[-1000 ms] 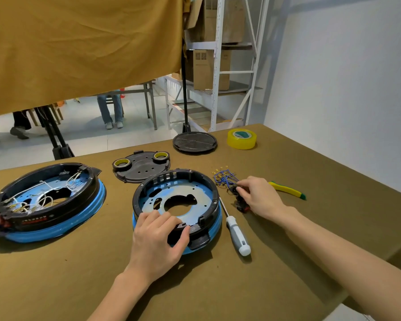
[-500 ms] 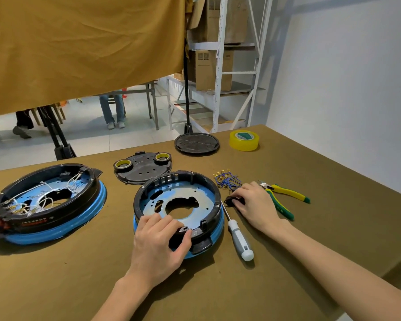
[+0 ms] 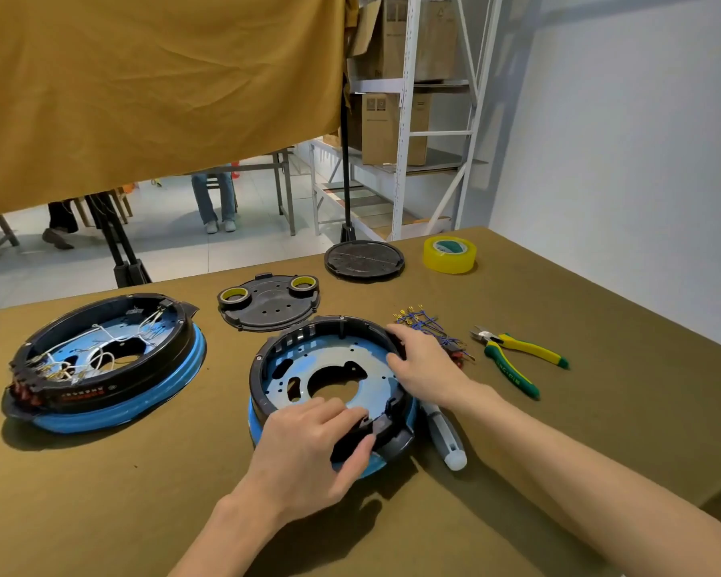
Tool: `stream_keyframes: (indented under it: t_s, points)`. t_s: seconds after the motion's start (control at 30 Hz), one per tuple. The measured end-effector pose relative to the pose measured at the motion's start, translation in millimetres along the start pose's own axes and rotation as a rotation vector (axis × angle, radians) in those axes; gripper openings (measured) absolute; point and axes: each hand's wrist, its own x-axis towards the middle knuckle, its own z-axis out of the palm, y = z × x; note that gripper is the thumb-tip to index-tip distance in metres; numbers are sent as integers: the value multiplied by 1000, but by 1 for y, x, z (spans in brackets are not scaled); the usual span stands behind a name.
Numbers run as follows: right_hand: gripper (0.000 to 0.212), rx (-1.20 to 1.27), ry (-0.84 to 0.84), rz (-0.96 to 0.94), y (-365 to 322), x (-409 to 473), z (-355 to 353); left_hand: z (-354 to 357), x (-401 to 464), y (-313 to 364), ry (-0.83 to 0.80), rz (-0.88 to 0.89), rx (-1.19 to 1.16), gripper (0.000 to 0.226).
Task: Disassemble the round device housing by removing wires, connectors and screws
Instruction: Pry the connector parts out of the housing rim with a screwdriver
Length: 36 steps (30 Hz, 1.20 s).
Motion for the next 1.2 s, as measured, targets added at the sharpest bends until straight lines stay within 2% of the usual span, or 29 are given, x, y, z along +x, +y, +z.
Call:
stream_keyframes:
  t_s: [0.1,0.2,0.3,0.33,0.47,0.57,0.63,0.7,0.77,0.83,0.9,0.97,1.07,1.13,1.2]
  points:
    - [47,50,-93,-31,-5,10,-16,-13,2,-5,-74,-24,21,38]
    - [55,24,-69,68,-6,16,-16,-22,1,-10,-96,-67,36,44]
    - [38,-101,-19,156,-4,10,-1,-20,1,0,-108,-70,46,54]
    - [32,-112,-10,126,-3,8,3,-19,2,4,-130,-69,42,60]
    - [37,-23,-70,-33,-10,7,-4,-35,8,2,-255,-115,-136,72]
    - [37,-3,54,-80,-16,4,-11,-53,2,-15,-300,-134,-114,70]
    - [27,24,103,-149,-21,-13,-8,-57,-10,-24,-274,-162,-98,68]
    - [23,11,63,-197,-24,-36,-1,-51,-18,-23,-208,-171,-66,69]
    - [29,-91,37,-193,-24,-52,7,-39,-20,-15,-135,-113,13,66]
    - [35,-131,92,-157,-21,-59,10,-29,-23,-9,-74,-70,20,61]
    - [43,-83,140,-112,-17,-61,7,-29,-30,-17,16,-150,-104,52]
    - [51,14,83,-70,-9,-62,2,-33,-40,-33,95,-336,-214,45]
    - [63,84,-15,-79,5,-65,-3,-39,-47,-51,-38,-560,-374,71]
    - [69,136,-57,-82,11,-66,-6,-40,-45,-53,-123,-574,-421,82]
    - [71,179,-102,-91,14,-65,-7,-39,-44,-54,-163,-552,-399,81]
